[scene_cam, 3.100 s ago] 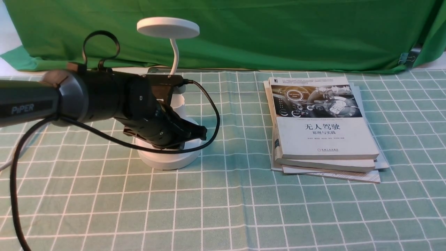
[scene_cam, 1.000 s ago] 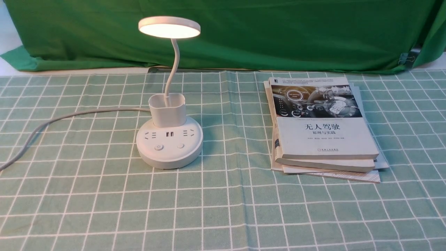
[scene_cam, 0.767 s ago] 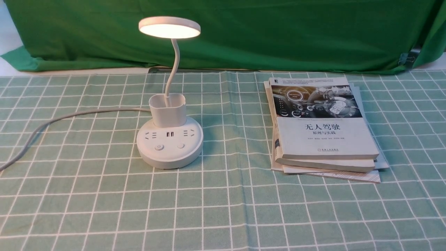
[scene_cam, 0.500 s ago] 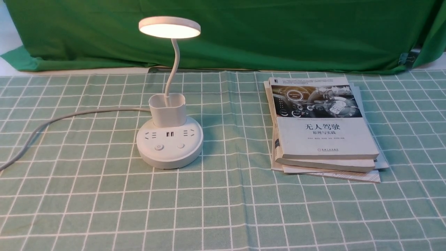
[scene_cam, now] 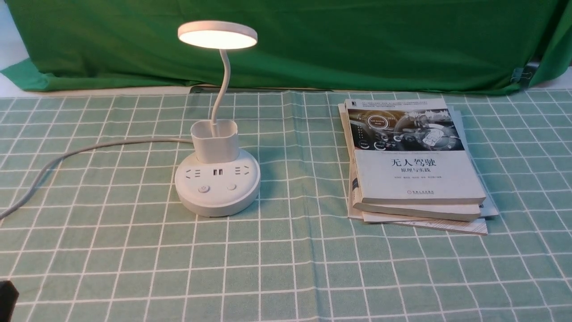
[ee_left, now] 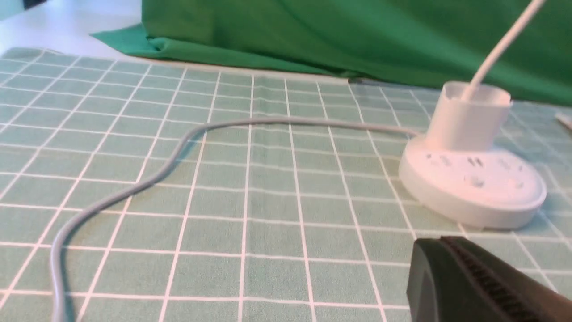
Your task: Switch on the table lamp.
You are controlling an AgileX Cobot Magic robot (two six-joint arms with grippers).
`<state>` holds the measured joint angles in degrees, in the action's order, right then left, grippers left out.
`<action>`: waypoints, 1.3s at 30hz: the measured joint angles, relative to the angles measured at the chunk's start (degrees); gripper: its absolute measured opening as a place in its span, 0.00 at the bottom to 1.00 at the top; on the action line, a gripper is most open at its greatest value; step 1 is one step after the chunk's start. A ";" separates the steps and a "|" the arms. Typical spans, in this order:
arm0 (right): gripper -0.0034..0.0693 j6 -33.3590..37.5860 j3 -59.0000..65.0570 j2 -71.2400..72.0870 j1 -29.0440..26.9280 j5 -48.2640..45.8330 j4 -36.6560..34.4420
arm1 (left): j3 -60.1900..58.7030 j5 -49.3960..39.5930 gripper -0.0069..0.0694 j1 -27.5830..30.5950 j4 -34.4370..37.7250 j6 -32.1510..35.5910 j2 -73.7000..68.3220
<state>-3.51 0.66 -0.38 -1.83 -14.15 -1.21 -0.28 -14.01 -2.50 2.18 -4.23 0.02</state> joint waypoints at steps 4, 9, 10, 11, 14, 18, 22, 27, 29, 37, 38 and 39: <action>0.38 0.00 0.00 0.00 0.00 -0.09 0.00 | 0.00 -0.33 0.10 0.00 1.11 1.89 0.05; 0.38 0.00 0.00 0.00 0.00 -0.04 0.00 | 0.00 0.20 0.12 -0.05 1.35 2.64 0.11; 0.38 0.00 0.00 0.00 0.00 -0.04 0.00 | 0.00 0.50 0.12 -0.05 1.35 2.66 0.11; 0.38 0.00 0.00 0.00 0.00 -0.04 0.00 | 0.00 0.73 0.12 -0.05 1.35 2.66 0.11; 0.38 0.00 0.00 0.00 0.00 -0.04 0.00 | 0.00 0.91 0.12 -0.05 1.35 2.71 0.11; 0.38 0.00 0.00 0.00 0.00 -0.04 0.00 | 0.00 0.95 0.12 -0.05 1.35 2.71 0.11; 0.38 0.00 0.00 0.00 0.00 -0.04 0.00 | 0.00 0.95 0.12 -0.05 1.35 2.71 0.11; 0.38 0.00 0.00 0.00 0.00 -0.04 0.00 | 0.00 0.95 0.12 -0.05 1.35 2.71 0.11; 0.38 0.00 0.00 0.00 0.00 -0.04 0.00 | 0.00 0.95 0.12 -0.05 1.35 2.71 0.11; 0.38 0.00 0.00 0.00 0.00 -0.04 0.00 | 0.00 0.95 0.12 -0.05 1.35 2.71 0.11; 0.38 0.00 0.00 0.00 0.00 -0.04 0.00 | 0.00 0.95 0.12 -0.05 1.35 2.71 0.11; 0.38 0.00 0.00 0.00 0.00 -0.04 0.00 | 0.00 0.95 0.12 -0.05 1.35 2.71 0.11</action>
